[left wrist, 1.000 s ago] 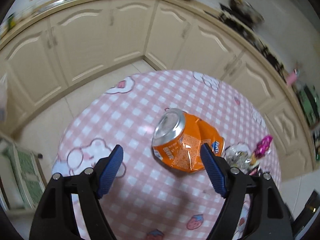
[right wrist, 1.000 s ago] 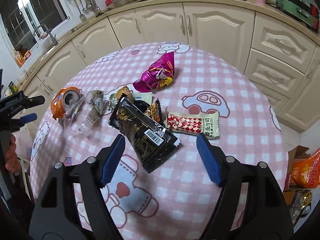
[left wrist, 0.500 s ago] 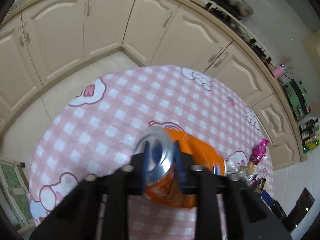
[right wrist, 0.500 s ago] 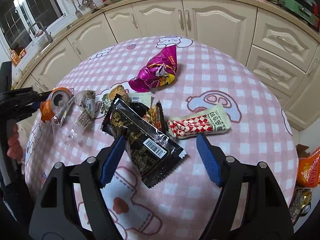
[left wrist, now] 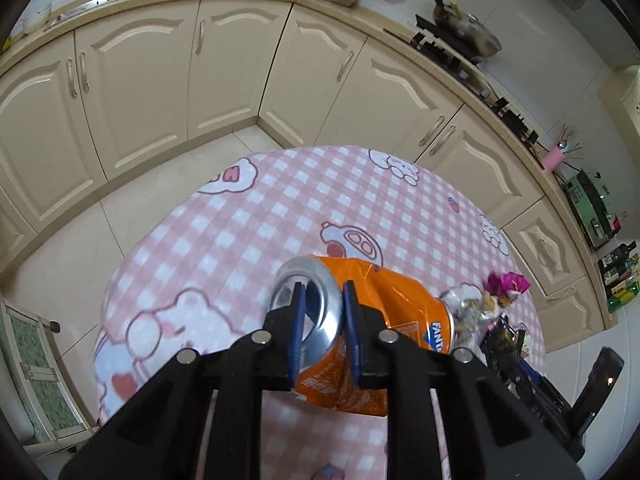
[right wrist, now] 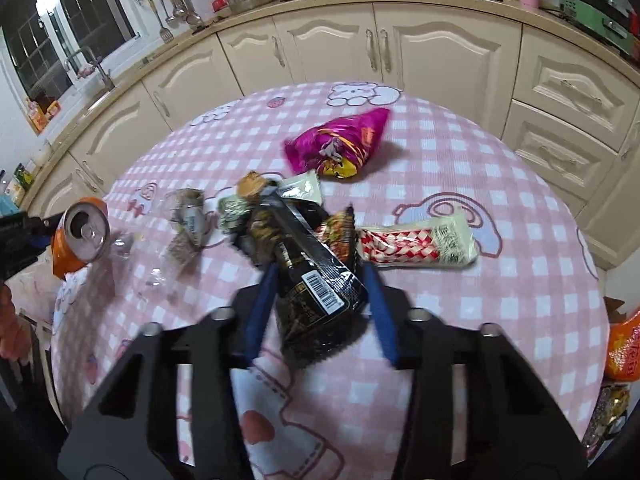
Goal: Collect trash
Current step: 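Carry the can and snack bag over the blue bin and release both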
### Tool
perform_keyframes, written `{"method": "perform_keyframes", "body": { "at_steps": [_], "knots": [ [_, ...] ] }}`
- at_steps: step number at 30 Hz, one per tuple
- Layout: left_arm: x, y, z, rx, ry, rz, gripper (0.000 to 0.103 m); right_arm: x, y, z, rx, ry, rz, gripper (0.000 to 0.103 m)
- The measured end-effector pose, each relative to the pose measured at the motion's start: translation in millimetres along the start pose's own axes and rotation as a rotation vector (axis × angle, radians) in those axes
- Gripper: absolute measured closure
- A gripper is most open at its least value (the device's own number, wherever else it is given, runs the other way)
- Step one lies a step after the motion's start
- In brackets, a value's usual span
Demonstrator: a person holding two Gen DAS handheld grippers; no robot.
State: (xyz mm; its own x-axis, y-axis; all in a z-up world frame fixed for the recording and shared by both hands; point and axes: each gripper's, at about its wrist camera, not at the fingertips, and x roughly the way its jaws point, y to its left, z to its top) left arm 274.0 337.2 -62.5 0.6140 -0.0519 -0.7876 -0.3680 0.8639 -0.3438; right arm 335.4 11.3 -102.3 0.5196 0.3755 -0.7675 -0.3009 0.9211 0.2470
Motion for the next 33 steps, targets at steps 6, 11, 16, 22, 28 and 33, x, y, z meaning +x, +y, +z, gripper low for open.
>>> {"method": "perform_keyframes", "body": {
  "at_steps": [6,11,16,22,28,33],
  "knots": [
    [-24.8,-11.3,-21.3,0.028,-0.024,-0.018,0.085,-19.6,1.0,-9.2,0.015,-0.015,0.024,0.079],
    [-40.1,-41.2,-40.1,0.091,-0.035,-0.058,0.085,-43.5,-9.2,-21.7,0.048,-0.039,0.034,0.079],
    [-50.6,-80.9,-62.4,0.166,-0.029,-0.118,0.085,-73.8,-23.8,-34.1,0.079,-0.078,0.032,0.079],
    [-58.7,-135.6,-89.6,0.254,-0.014,-0.183,0.085,-115.9,-62.6,-52.7,0.153,-0.139,0.001,0.079],
    [-57.5,-211.0,-125.1,0.370,0.029,-0.248,0.085,-158.9,-122.0,-79.2,0.261,-0.200,-0.046,0.079],
    [-51.8,-282.2,-164.6,0.491,0.080,-0.312,0.085,-197.3,-184.8,-111.5,0.377,-0.244,-0.124,0.079]
  ]
}}
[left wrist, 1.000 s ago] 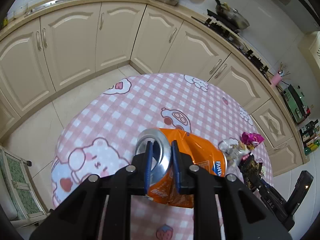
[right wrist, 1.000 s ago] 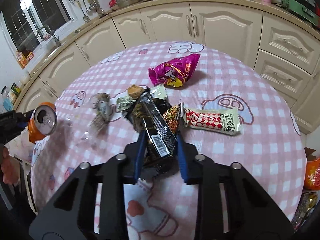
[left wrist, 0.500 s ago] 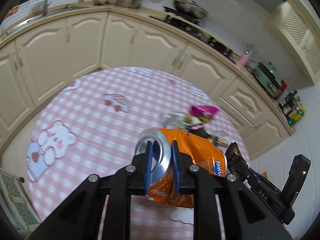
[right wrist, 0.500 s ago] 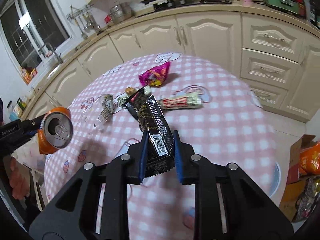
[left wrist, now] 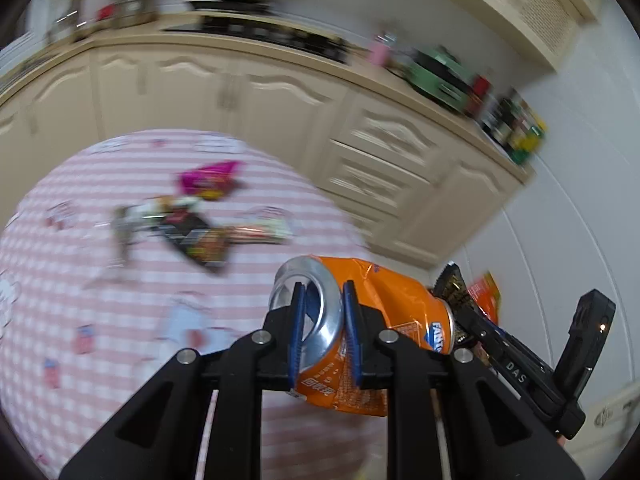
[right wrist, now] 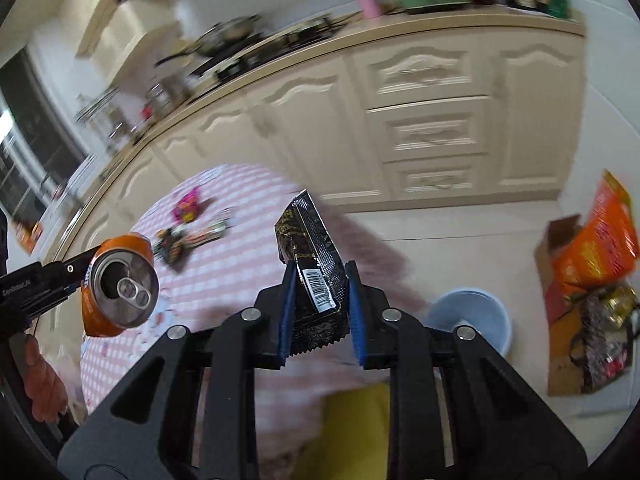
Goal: Collect trash
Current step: 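Carry the can and snack bag over the blue bin and release both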
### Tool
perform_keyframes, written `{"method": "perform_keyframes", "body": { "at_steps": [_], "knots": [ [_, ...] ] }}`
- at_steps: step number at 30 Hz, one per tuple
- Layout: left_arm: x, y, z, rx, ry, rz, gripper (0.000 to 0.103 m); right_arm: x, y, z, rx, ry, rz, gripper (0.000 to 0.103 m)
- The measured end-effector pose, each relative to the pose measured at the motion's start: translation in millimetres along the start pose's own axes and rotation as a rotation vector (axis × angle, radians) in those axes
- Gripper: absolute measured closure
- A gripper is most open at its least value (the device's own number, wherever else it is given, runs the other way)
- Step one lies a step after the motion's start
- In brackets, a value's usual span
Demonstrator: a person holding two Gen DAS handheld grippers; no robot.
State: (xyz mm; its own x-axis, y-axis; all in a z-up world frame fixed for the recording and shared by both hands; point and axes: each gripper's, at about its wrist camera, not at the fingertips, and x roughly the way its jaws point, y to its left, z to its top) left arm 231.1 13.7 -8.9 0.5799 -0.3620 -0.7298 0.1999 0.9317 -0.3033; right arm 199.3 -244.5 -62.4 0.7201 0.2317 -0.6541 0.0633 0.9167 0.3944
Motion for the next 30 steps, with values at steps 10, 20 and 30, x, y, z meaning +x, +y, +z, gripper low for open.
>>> {"method": "perform_keyframes", "body": {
  "at_steps": [10,20,30],
  "knots": [
    [88.7,-148.6,-27.4,0.220,0.168,-0.105,0.085,-50.8,-124.8,-18.0,0.198,-0.047,-0.161,0.079],
    [182.8,-216.2,-57.0,0.308,0.330,-0.059,0.084,-55.3,-199.8,-38.8,0.320,-0.007,-0.242,0.079],
    [254.0,-196.6,-62.9,0.257,0.498,0.058,0.071,-13.3,-208.1,-36.1,0.314,0.074,-0.228,0.079]
  ]
}}
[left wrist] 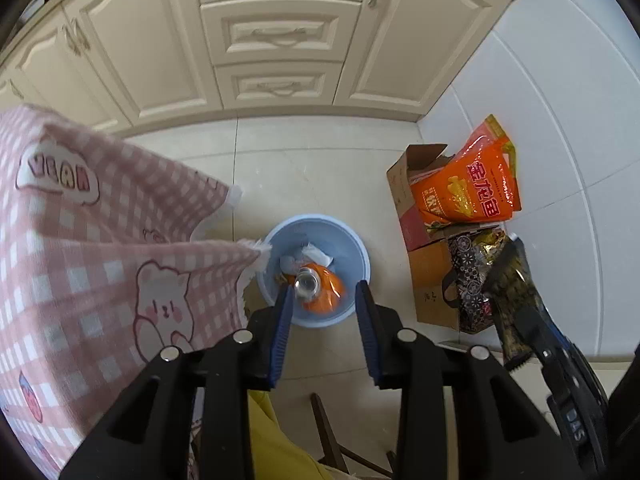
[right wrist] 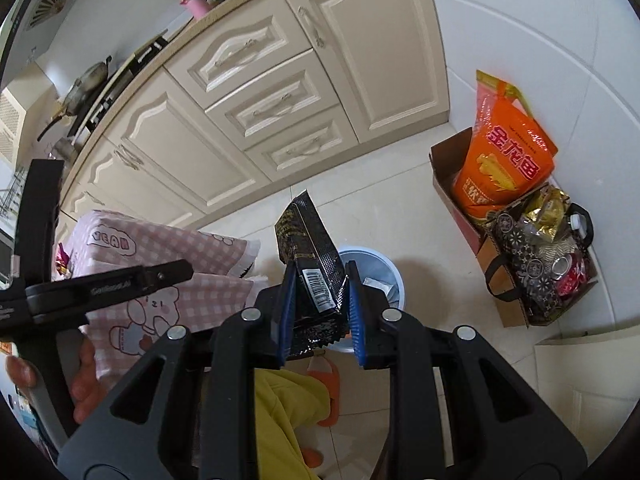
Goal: Collect trash
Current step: 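Carry the can and snack bag over the blue bin and release both, then move both grippers back over the table toward the clear bag and wrappers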
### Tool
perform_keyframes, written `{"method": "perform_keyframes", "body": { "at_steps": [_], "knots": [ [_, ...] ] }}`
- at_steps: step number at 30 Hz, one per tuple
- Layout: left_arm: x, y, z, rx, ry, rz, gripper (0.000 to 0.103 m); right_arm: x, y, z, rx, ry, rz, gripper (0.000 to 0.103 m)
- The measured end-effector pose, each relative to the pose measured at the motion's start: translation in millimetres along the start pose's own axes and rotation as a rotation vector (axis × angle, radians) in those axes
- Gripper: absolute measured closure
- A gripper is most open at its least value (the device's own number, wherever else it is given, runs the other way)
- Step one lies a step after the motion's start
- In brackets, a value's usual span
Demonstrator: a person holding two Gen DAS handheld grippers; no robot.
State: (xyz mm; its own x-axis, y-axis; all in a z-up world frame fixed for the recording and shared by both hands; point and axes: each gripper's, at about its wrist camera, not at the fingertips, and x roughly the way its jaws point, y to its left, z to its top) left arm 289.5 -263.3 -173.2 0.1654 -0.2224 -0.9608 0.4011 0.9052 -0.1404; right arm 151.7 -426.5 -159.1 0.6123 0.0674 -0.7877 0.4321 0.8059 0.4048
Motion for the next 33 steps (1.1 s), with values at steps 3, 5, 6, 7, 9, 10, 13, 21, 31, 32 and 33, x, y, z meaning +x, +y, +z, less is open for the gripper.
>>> {"method": "perform_keyframes", "body": {
  "at_steps": [3,5,6,7,9,10,13,21,31,32,33],
  "knots": [
    [-7.2,14.4,-3.3,-0.022,-0.015,0.025,0.071,20.6,8.5,4.0,-0.017,0.042,0.003,0.079],
    [-14.2,18.8,-5.2,-0.026,-0.028,0.041,0.070,33.5,14.5,6.2,-0.027,0.073,0.006,0.076],
    [-19.7,22.5,-6.9,-0.028,-0.039,0.044,0.069,40.2,18.7,7.5,-0.033,0.089,0.010,0.075],
    [-22.8,24.3,-6.5,-0.031,-0.045,0.046,0.069,45.7,22.9,9.0,-0.041,0.104,0.009,0.066],
    [-31.7,29.9,-8.6,-0.037,-0.065,0.053,0.067,52.9,31.4,11.3,-0.054,0.124,-0.008,0.038],
    [-35.6,29.8,-9.7,-0.039,-0.071,0.056,0.067,52.3,32.7,11.4,-0.056,0.113,-0.006,0.038],
    [-44.1,33.0,-11.7,-0.040,-0.091,0.061,0.065,49.6,39.4,12.4,-0.056,0.101,0.010,0.038],
    [-52.1,38.4,-20.6,-0.040,-0.095,0.061,0.064,32.7,55.8,3.1,-0.089,0.086,0.010,0.038],
    [-81.6,44.5,-49.3,-0.022,-0.143,0.038,0.064,-8.7,84.7,-14.0,-0.133,0.026,0.019,0.038],
    [-85.8,45.9,-52.8,-0.021,-0.150,0.036,0.064,-13.6,90.0,-15.9,-0.143,0.018,0.022,0.038],
    [-90.1,48.0,-55.8,-0.022,-0.158,0.036,0.064,-17.0,94.4,-17.5,-0.150,0.011,0.025,0.038]
  ]
}}
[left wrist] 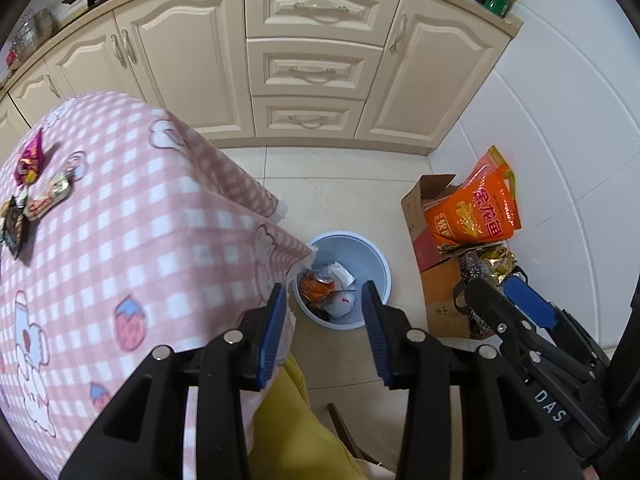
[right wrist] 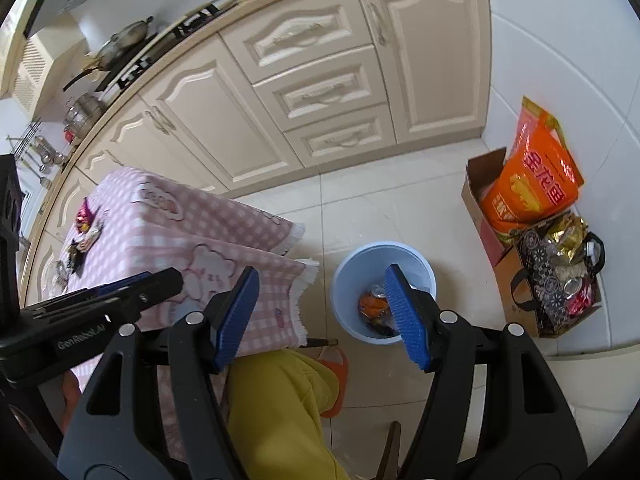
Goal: Collect trash
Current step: 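Move both grippers back over the table toward the clear bag and wrappers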
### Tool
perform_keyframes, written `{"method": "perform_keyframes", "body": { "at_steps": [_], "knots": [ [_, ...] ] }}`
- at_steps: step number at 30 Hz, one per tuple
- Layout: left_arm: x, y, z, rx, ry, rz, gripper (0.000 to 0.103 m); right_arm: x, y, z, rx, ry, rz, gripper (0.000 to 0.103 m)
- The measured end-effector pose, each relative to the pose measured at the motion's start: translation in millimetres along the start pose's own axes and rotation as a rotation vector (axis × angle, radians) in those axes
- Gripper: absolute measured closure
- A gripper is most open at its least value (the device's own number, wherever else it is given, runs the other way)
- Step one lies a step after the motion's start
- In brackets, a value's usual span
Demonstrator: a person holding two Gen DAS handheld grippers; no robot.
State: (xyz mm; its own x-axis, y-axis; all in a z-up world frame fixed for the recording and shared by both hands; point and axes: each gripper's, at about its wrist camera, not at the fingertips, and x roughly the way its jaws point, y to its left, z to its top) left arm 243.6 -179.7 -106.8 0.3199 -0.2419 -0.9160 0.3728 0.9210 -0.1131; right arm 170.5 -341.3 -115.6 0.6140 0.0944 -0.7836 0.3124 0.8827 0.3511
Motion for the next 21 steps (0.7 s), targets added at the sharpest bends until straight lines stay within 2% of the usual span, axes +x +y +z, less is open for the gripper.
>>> {"method": "perform_keyframes", "body": {
  "at_steps": [2,6,15,19,21],
  "knots": [
    [-11.4,7.0,-6.6,-0.006,-0.018,0.004,0.063,-7.9,13.5,-2.4,-0.019,-0.016,0.007,0.037],
    [-34.2,26.8,-18.6,-0.036,-0.060,0.040,0.043,-16.3,35.7,-6.0,-0.049,-0.027,0.011,0.029],
    [-80.5,96.3,-43.9,-0.152,-0.135,0.088,0.037,-21.6,102.9,-16.1,-0.166,-0.023,0.050,0.023],
    [-94.7,138.0,-53.2,-0.227,-0.144,0.149,0.035,-18.0,140.4,-18.1,-0.236,-0.014,0.082,0.021],
    [-99.8,158.6,-57.3,-0.263,-0.148,0.173,0.029,-13.8,162.8,-19.5,-0.283,-0.009,0.102,0.018]
  ]
}}
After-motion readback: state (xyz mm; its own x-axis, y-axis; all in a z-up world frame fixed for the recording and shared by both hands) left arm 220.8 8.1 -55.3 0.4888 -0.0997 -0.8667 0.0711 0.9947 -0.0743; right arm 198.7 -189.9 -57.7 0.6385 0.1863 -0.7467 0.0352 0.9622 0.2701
